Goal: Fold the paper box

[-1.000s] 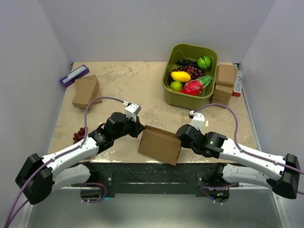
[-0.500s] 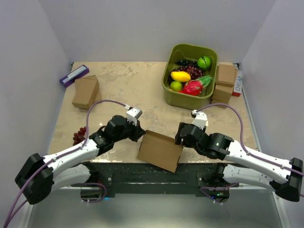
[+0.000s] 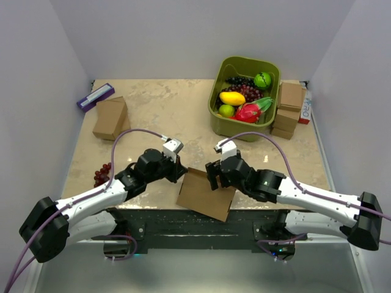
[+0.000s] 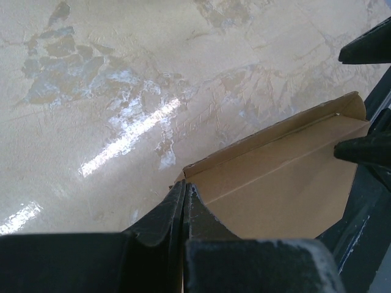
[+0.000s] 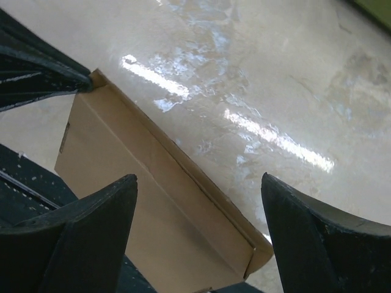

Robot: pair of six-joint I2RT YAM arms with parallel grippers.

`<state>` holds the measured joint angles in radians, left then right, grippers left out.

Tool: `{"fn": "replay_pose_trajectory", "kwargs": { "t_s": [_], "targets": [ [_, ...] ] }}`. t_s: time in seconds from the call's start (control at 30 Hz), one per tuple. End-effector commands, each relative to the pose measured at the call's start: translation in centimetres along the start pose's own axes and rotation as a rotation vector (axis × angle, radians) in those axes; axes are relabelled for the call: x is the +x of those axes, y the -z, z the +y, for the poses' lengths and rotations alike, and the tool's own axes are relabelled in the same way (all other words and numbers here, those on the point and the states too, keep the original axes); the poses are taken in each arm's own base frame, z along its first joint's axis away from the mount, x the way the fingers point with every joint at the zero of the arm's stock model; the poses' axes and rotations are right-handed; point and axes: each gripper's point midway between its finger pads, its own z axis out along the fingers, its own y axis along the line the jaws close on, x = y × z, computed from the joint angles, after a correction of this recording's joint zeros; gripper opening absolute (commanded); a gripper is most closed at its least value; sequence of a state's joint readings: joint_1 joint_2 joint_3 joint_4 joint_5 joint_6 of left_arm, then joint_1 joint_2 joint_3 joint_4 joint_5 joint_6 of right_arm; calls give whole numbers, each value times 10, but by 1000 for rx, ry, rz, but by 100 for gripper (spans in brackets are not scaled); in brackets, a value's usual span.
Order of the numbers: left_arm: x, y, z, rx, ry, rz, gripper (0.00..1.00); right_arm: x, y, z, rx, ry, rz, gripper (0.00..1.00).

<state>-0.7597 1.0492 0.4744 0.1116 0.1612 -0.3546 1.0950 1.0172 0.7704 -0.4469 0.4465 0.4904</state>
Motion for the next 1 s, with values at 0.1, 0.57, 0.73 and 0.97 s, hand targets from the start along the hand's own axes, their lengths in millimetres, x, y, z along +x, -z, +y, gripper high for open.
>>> {"fn": "replay_pose_trajectory", "kwargs": {
  "t_s": [0.1, 0.57, 0.73, 0.97],
  "targets": [
    [2, 1, -12, 66, -42, -2, 0, 2, -18, 34, -181, 253, 5, 86],
    [2, 1, -16, 78, -49, -4, 0, 35, -39, 48, -243, 320, 126, 69],
    [0, 2, -17, 79, -38, -11, 0, 40, -42, 42, -210, 296, 138, 53],
    [-6, 4, -23, 100, -11, -39, 16, 50, -44, 40, -200, 273, 157, 44]
  ]
}}
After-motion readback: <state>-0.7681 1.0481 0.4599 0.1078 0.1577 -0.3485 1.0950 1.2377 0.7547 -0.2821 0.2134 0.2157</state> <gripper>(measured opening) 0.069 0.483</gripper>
